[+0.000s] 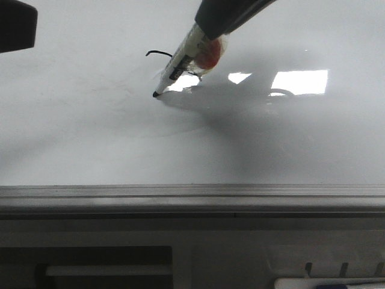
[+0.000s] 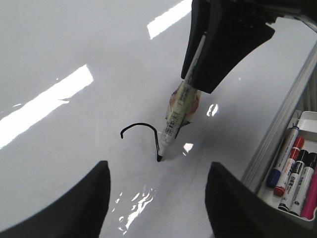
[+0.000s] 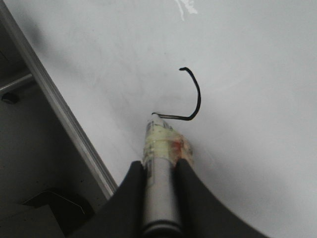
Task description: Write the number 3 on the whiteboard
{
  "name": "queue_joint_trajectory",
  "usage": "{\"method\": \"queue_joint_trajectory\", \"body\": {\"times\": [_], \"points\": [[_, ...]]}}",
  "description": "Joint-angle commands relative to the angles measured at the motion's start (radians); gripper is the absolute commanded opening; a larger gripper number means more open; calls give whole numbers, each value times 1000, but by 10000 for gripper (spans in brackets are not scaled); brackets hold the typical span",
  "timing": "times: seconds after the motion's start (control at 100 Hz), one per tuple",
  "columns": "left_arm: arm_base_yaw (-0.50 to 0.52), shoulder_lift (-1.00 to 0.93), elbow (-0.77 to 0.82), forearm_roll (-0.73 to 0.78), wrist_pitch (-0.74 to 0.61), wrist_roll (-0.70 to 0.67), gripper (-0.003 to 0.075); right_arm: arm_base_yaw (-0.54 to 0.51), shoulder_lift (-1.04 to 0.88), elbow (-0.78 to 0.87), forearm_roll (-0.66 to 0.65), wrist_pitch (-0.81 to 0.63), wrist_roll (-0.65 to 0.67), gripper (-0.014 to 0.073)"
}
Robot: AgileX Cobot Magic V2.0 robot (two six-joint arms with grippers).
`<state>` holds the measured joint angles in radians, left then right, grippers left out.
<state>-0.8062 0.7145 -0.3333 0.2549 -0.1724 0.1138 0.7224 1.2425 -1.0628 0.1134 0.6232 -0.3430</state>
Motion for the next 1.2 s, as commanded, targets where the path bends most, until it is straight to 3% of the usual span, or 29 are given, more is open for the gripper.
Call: {"method": "queue_joint_trajectory", "body": {"times": [0.0,0.23,0.64,0.91,1.19], "points": [[-3,-4,-26,-14,-61,-10,384,-8,-29,-27,-50,-9,6,-40],[-3,-4,-26,-14,-61,-10,384,-8,-46,-27,-48,116,24,-40],[-3,-4,-26,-14,-56,-10,384,95,55,-31,-44,-13,24,-41],[-13,-2,-26,-4,-50,-10,384,133,-77,-31,-38,18,24,-41],[-102,97,-26,42,-79,-10,384,155,-101,-31,-35,24,24,-41]]}}
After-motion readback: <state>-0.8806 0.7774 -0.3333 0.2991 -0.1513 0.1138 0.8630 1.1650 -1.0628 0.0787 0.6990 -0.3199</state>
